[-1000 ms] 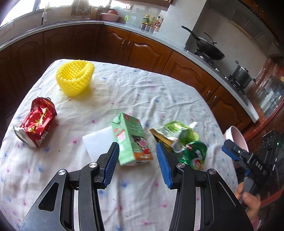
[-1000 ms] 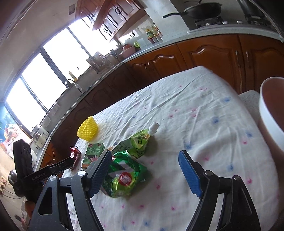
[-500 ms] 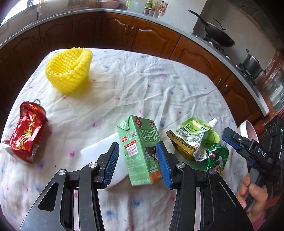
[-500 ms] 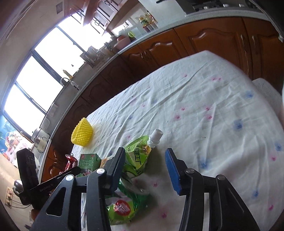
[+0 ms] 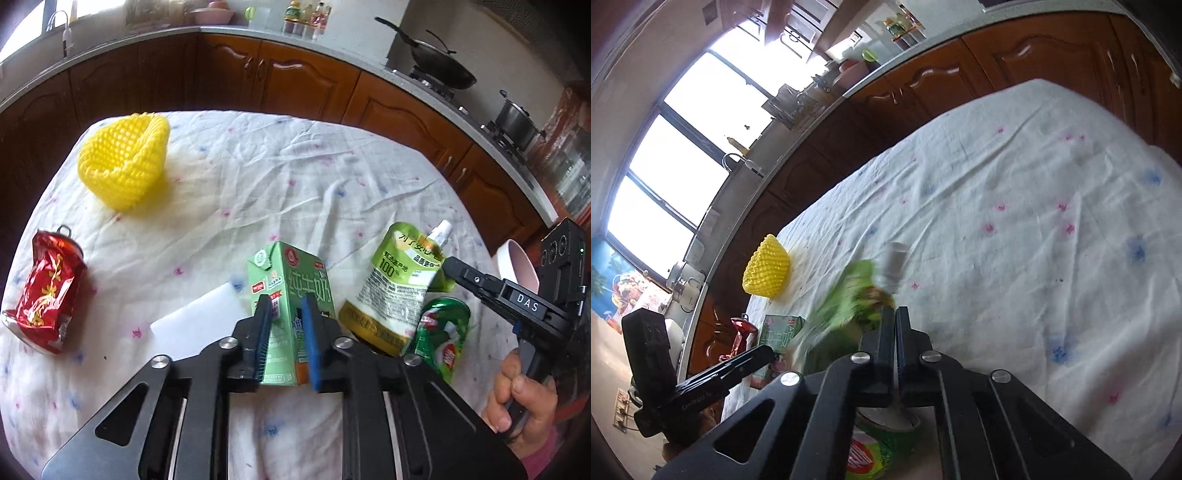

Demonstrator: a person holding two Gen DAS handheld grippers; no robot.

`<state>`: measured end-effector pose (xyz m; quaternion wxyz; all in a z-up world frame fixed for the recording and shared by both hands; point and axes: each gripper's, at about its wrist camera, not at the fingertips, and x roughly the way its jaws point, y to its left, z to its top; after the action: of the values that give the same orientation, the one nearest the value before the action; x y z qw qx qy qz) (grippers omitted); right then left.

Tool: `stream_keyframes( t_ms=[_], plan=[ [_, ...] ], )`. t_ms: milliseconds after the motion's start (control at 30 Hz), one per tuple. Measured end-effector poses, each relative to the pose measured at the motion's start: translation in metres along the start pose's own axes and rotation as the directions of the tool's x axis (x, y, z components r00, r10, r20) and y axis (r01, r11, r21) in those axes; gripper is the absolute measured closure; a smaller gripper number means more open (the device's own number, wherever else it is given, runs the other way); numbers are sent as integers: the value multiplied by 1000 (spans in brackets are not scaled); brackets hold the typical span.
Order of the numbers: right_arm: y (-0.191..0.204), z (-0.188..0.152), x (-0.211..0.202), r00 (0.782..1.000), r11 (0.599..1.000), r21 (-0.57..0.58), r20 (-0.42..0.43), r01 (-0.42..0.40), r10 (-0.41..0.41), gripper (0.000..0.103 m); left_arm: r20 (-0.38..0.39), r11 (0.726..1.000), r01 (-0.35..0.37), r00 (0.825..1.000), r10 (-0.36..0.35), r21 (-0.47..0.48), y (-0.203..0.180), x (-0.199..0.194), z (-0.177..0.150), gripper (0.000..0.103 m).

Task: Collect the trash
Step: 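Grasp the green juice carton with the left tool while the right tool grasps the green pouch, then carry the green carton and pouch over the pink bucket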

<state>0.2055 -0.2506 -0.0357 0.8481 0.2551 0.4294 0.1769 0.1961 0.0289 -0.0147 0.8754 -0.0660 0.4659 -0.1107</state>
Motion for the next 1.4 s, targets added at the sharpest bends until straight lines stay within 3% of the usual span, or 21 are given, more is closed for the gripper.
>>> stream_keyframes(
  t_ms=[200, 433, 633, 900, 1400],
  plan=[
    [11, 2, -26, 995, 998, -57, 96, 39, -34, 102, 32, 1000, -4, 999, 4, 3, -6, -9, 1, 92],
    [22, 2, -66, 967, 983, -124, 231, 139, -107, 102, 95, 1000, 14, 995, -14, 3, -14, -31, 8, 92],
    [31, -2, -101, 919, 955, -170, 356, 243, -170, 102, 132, 999, 44, 990, -46, 24, -33, -45, 13, 93],
    [31, -11, -143, 855, 908, -201, 457, 367, -244, 102, 161, 989, 124, 978, -136, 82, -75, -59, 16, 93],
    [-10, -26, -214, 758, 857, -115, 534, 502, -373, 102, 114, 944, 235, 957, -266, 231, -179, -50, 6, 94]
  ],
)
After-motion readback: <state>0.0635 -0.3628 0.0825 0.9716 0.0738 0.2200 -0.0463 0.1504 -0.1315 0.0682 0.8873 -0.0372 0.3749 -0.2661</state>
